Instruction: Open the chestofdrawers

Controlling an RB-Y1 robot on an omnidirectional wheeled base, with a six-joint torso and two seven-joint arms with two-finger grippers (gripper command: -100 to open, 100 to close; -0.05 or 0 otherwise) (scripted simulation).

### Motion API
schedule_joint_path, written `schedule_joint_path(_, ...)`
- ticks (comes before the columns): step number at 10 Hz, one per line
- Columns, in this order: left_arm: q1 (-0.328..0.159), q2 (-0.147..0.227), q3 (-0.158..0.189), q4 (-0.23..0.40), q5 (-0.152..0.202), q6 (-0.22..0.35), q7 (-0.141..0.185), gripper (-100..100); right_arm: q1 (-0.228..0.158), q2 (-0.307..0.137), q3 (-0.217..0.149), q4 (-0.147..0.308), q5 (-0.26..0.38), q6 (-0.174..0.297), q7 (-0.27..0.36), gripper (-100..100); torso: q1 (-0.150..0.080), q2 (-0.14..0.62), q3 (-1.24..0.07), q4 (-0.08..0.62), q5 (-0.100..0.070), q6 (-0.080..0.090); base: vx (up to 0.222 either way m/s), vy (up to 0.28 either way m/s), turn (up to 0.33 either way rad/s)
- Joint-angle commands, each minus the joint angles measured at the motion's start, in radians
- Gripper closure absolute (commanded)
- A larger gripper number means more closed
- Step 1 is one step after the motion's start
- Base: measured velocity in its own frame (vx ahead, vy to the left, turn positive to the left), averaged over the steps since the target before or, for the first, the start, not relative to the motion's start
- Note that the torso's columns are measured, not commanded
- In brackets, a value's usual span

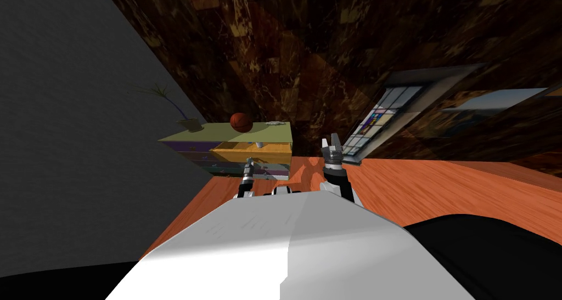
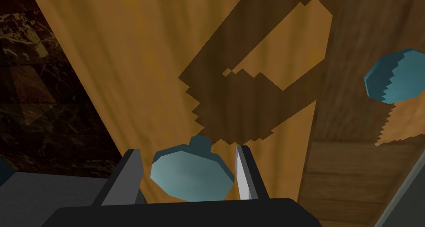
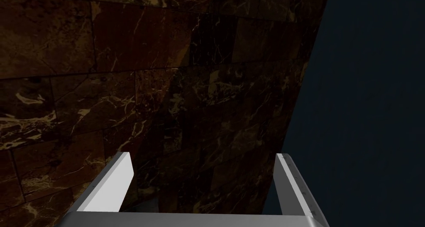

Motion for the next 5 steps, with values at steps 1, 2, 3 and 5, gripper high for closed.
schedule_joint_path(1, 0.017, 0.004, -0.007, -0.003, -0.001, 0.011, 0.004, 100, 0.000, 0.000, 0.000, 0.000, 0.000, 0.000, 0.000, 0, 0.000, -0.002, -0.001, 0.000, 0.000, 0.001, -0.176, 0.052, 0.008)
schedule_joint_path(2, 0.010, 0.002, -0.006, -0.002, -0.001, 0.003, 0.003, 100, 0.000, 0.000, 0.000, 0.000, 0.000, 0.000, 0.000, 0, 0.002, -0.006, -0.004, 0.000, 0.000, -0.001, -0.085, 0.022, -0.011)
schedule_joint_path(3, 0.020, 0.005, -0.011, -0.006, -0.002, 0.005, 0.005, 100, 0.000, 0.000, 0.000, 0.000, 0.000, 0.000, 0.000, 0, 0.001, -0.011, -0.007, 0.001, -0.001, -0.001, -0.120, 0.021, 0.017)
schedule_joint_path(5, 0.031, 0.008, -0.016, -0.014, -0.003, 0.006, 0.008, 100, 0.000, 0.000, 0.000, 0.000, 0.000, 0.000, 0.000, 0, 0.002, -0.002, -0.001, 0.000, 0.000, -0.002, -0.188, 0.014, 0.022)
